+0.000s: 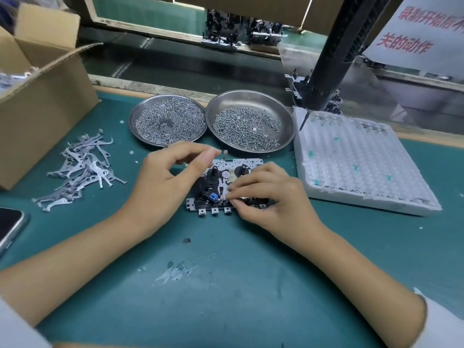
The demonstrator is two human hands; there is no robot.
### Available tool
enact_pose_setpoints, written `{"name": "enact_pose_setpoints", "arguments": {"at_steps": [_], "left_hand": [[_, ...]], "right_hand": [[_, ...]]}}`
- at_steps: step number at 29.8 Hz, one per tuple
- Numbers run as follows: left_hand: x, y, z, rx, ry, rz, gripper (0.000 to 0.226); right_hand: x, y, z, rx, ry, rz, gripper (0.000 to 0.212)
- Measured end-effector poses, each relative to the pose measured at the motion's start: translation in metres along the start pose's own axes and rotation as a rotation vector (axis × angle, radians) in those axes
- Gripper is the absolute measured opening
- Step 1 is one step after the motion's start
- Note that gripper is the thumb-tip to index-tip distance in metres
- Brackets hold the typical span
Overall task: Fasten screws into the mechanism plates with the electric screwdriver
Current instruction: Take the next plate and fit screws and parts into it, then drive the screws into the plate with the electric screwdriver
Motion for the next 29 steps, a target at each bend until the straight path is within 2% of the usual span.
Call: {"name": "enact_pose_setpoints", "arguments": {"at_steps": [6,11,14,20,25,27,29], "left_hand": [[-0.005,-0.003,0.003,0.123,-0.063,-0.055,0.008],[-0.013,-0.008,0.004,0.391,-0.180,-0.174,0.036],[-0.014,-0.011,0.001,0.504,-0.210,-0.183,0.041],[-0.013,-0.014,-0.002,0.518,-0.200,-0.153,0.041],[-0.011,-0.015,-0.003,0.433,-0.170,-0.156,0.035],[-0.011,-0.015,-0.003,0.414,-0.158,-0.159,0.031],[-0.013,-0.014,-0.003,0.399,-0.146,-0.174,0.026]], "right_hand": [[0.001,0.001,0.000,-0.063,0.075,-0.037,0.011],[-0.001,0.002,0.000,-0.001,0.008,-0.077,0.017],[0.001,0.004,0.000,0.045,-0.054,-0.057,0.020],[0.001,0.005,-0.001,0.049,-0.048,-0.035,0.019],[0.000,0.005,-0.001,0.059,-0.063,-0.039,0.018],[0.001,0.009,-0.002,0.037,-0.046,0.045,0.016],[0.000,0.019,-0.008,-0.055,-0.027,0.308,0.012]]}}
Point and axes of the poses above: each hand's wrist, its own x-axis towards the middle knuckle, its own y-axis out of the back of the hand, z = x × y, the point moved 2 cm from there along x, towards the middle knuckle, and after that the axes turned 14 degrees about y, right-handed, at the moved point
